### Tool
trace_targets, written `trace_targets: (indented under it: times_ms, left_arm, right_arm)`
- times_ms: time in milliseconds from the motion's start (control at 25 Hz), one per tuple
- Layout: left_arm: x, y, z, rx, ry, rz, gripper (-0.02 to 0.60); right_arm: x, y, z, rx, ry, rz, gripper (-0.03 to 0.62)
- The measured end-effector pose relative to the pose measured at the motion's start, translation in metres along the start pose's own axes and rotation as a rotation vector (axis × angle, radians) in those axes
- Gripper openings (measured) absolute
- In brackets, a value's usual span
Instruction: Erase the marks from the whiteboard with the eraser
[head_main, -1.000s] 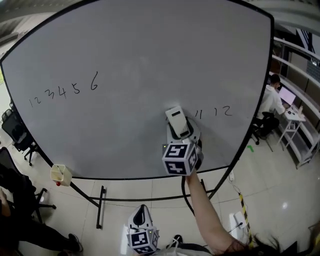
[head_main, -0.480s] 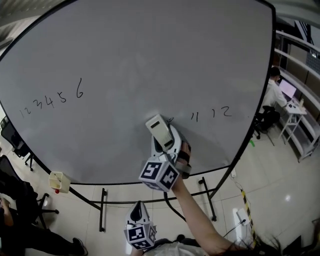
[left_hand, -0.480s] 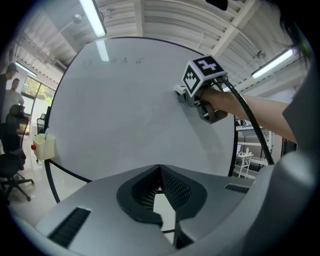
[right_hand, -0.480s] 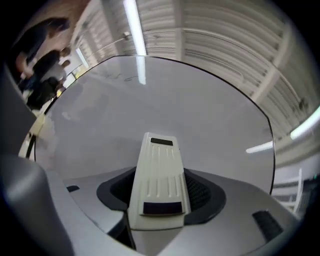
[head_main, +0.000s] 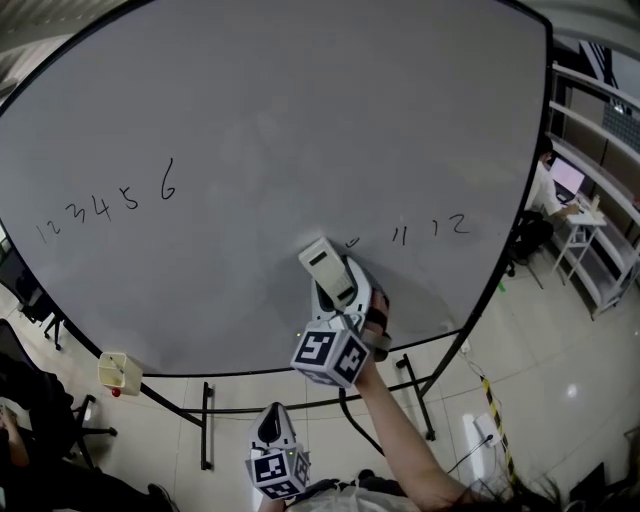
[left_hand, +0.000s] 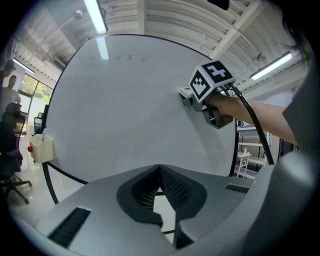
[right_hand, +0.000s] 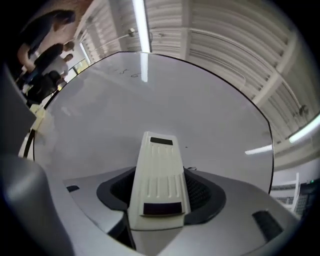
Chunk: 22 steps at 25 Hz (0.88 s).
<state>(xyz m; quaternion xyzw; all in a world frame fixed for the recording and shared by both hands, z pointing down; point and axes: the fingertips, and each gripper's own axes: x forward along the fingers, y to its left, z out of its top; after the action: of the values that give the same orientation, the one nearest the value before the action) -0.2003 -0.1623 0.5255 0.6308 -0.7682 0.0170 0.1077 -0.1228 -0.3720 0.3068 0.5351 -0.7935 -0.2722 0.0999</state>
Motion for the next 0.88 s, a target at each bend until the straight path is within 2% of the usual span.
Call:
trace_targets:
  times_ms: [40,160,240,280,360,440,480,600,680,760,880]
  left_arm:
    - [0.000,0.000,0.002,-0.001,-0.001,-0.004,0.003]
    - [-0.001,0.001,0.001,-0.001,0.002,-0.012,0.003]
    - [0.000,0.003,-0.003,-0.001,0.010,-0.012,0.003]
    - [0.001,0.003,-0.005,-0.004,0.014,-0.013,0.003]
    - [0.004,0.001,-0.005,-0.011,0.017,-0.017,0.003]
    - [0.006,-0.003,-0.002,-0.018,0.010,-0.025,0.003]
    - [0.005,-0.005,0.000,-0.020,0.005,-0.029,0.003]
    - [0.001,-0.005,0.000,-0.016,0.008,-0.032,0.003]
    - [0.000,-0.003,-0.005,-0.010,0.021,-0.025,0.003]
    - [0.001,-0.001,-0.009,-0.016,0.030,-0.015,0.003]
    - [0.005,-0.003,-0.005,-0.032,0.020,-0.011,0.003]
  right_arm:
    - [0.000,-0.016,-0.002,0.026,0.004,-0.024,0.291]
    - [0.000,-0.092,-0.007,0.289,0.020,-0.138,0.291]
    - [-0.002,-0.095,-0.007,0.345,0.023,-0.145,0.291]
    - [-0.003,-0.074,-0.005,0.311,0.023,-0.108,0.291]
    - [-0.003,-0.013,-0.006,0.157,0.020,-0.005,0.291]
    - [-0.002,0.013,-0.013,0.021,0.023,0.022,0.291]
    - [-0.002,0.004,-0.019,0.026,0.031,0.004,0.291]
    - [-0.002,-0.067,-0.035,0.250,0.054,-0.106,0.291]
    - [-0.004,-0.091,-0.037,0.335,0.057,-0.151,0.291]
    - [-0.006,-0.059,-0.030,0.299,0.049,-0.099,0.291]
    - [-0.004,0.012,-0.024,0.100,0.034,0.027,0.291]
